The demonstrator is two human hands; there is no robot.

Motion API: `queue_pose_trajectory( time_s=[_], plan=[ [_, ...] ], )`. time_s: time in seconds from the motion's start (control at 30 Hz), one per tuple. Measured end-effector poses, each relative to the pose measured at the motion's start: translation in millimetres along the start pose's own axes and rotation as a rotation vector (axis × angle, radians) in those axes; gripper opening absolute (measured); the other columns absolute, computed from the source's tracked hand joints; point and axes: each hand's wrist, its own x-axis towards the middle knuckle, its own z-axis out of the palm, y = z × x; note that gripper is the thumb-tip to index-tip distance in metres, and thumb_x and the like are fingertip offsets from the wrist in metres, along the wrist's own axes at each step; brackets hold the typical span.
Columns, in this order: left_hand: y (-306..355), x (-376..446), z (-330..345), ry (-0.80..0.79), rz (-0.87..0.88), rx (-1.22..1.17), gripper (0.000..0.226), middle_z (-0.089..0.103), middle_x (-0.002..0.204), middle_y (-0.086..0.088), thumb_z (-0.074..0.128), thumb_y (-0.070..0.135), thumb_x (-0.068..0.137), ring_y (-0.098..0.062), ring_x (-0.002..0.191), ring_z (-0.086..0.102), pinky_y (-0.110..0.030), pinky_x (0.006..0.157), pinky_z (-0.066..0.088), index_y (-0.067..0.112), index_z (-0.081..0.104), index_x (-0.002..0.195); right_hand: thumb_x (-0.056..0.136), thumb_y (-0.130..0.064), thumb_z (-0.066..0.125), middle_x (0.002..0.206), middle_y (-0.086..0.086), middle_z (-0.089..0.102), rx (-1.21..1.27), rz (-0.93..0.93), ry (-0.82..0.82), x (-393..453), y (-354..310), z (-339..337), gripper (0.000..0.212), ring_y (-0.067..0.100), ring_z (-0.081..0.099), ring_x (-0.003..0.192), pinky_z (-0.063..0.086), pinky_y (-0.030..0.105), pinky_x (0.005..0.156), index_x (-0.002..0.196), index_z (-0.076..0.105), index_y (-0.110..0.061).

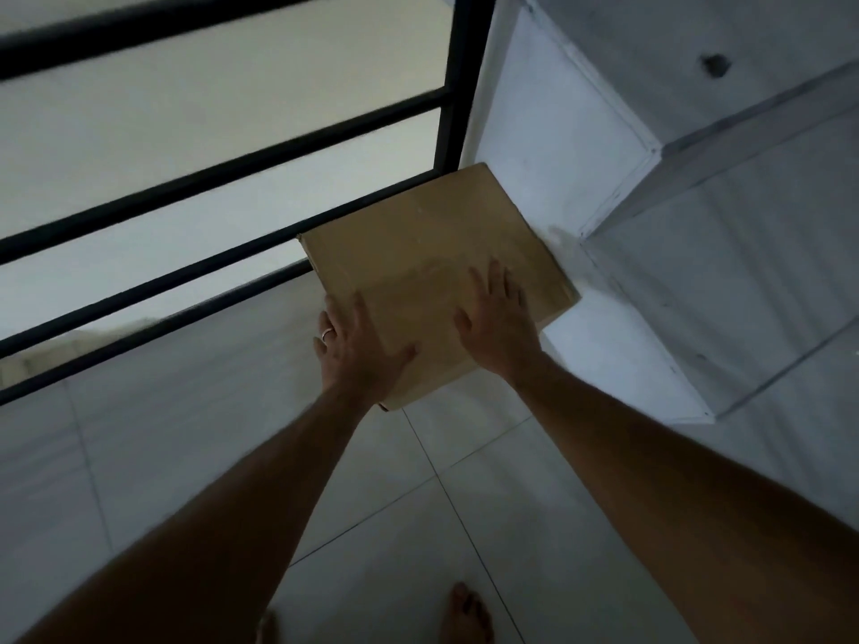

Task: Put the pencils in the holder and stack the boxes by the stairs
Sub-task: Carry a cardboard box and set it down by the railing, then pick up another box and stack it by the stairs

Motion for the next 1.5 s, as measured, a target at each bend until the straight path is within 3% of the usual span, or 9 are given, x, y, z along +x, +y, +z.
queue_pose_trajectory(
  time_s=[0.17, 0.3, 0.5, 0.9, 1.1, 1.33, 1.5],
  plan=[
    [-5.6, -22.9, -68.0, 0.036, 0.191, 0.019, 0.115, -0.009, 0.161, -0.015, 0.061, 0.073, 0.074, -0.035, 0.148, 0.002, -0.053, 0.119, 0.011, 0.017, -0.001, 0.154, 0.099, -0.046, 0.038, 0.160, 0.022, 0.010, 0.014, -0.088, 0.031, -26.5, -41.5, -45.0, 0.067, 0.041, 0.012, 0.146, 0.012, 0.048, 0.118, 0.153, 0.018, -0.011],
    [-17.0, -54.2, -135.6, 0.089, 0.213, 0.004, 0.111, -0.012, 0.162, -0.010, 0.055, 0.075, 0.076, -0.030, 0.149, 0.001, -0.050, 0.118, 0.010, 0.017, 0.002, 0.155, 0.099, -0.048, 0.036, 0.159, 0.021, 0.012, 0.005, -0.231, 0.010, -48.5, -90.5, -96.1, 0.067, 0.040, 0.012, 0.146, 0.011, 0.049, 0.118, 0.153, 0.018, -0.011],
    [-53.3, -126.9, -253.6, 0.171, 0.125, -0.033, 0.106, -0.016, 0.162, -0.004, 0.046, 0.078, 0.078, -0.025, 0.148, -0.004, -0.042, 0.115, 0.005, 0.019, 0.002, 0.155, 0.098, -0.052, 0.035, 0.160, 0.018, 0.015, -0.015, -0.445, -0.013, -89.5, -202.6, -178.4, 0.067, 0.037, 0.015, 0.146, 0.014, 0.047, 0.119, 0.153, 0.018, -0.015],
    [-210.0, -326.2, -532.9, 0.349, -0.138, 0.019, 0.098, -0.004, 0.163, -0.007, 0.051, 0.070, 0.083, -0.027, 0.150, -0.001, -0.051, 0.119, 0.014, 0.019, 0.011, 0.155, 0.097, -0.049, 0.043, 0.157, 0.015, 0.023, 0.095, -0.812, -0.012, -224.8, -524.0, -321.0, 0.065, 0.034, 0.018, 0.145, 0.024, 0.049, 0.117, 0.149, 0.031, -0.012],
    [-288.1, -410.6, -620.1, 0.494, -0.300, -0.060, 0.091, 0.000, 0.163, -0.006, 0.050, 0.066, 0.086, -0.025, 0.150, 0.001, -0.047, 0.119, 0.012, 0.022, 0.011, 0.155, 0.097, -0.048, 0.046, 0.153, 0.014, 0.032, 0.172, -0.936, -0.023, -298.2, -663.5, -337.5, 0.061, 0.030, 0.026, 0.142, 0.032, 0.048, 0.113, 0.145, 0.038, -0.012],
    [-405.5, -491.2, -672.0, 0.564, -0.485, -0.086, 0.086, -0.009, 0.163, 0.003, 0.042, 0.070, 0.087, -0.014, 0.147, -0.009, -0.041, 0.118, 0.001, 0.032, 0.002, 0.153, 0.095, -0.051, 0.046, 0.147, 0.011, 0.040, 0.242, -1.090, -0.102, -365.1, -804.9, -310.3, 0.059, 0.024, 0.036, 0.135, 0.042, 0.043, 0.105, 0.141, 0.041, -0.015],
    [-479.5, -530.2, -702.1, 0.629, -0.651, -0.149, 0.086, -0.007, 0.163, 0.003, 0.045, 0.069, 0.087, -0.021, 0.149, 0.000, -0.045, 0.116, 0.009, 0.033, 0.002, 0.153, 0.095, -0.052, 0.046, 0.148, 0.008, 0.039, 0.248, -1.210, -0.196, -390.4, -890.9, -285.4, 0.058, 0.021, 0.037, 0.134, 0.041, 0.039, 0.103, 0.141, 0.040, -0.017]
  ],
)
